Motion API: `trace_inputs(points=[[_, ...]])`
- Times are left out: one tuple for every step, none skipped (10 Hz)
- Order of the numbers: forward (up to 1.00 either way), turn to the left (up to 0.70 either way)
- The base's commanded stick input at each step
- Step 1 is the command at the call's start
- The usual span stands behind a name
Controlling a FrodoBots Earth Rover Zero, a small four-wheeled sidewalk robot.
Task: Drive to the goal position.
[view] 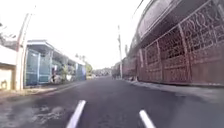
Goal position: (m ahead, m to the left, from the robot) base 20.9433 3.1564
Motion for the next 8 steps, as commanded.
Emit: trace_inputs(points=[[0.85,0.00],[0.85,0.00],[0.85,0.00],[0.85,0.00],[0.85,0.00],[0.85,0.00],[0.85,0.00],[0.85,0.00]])
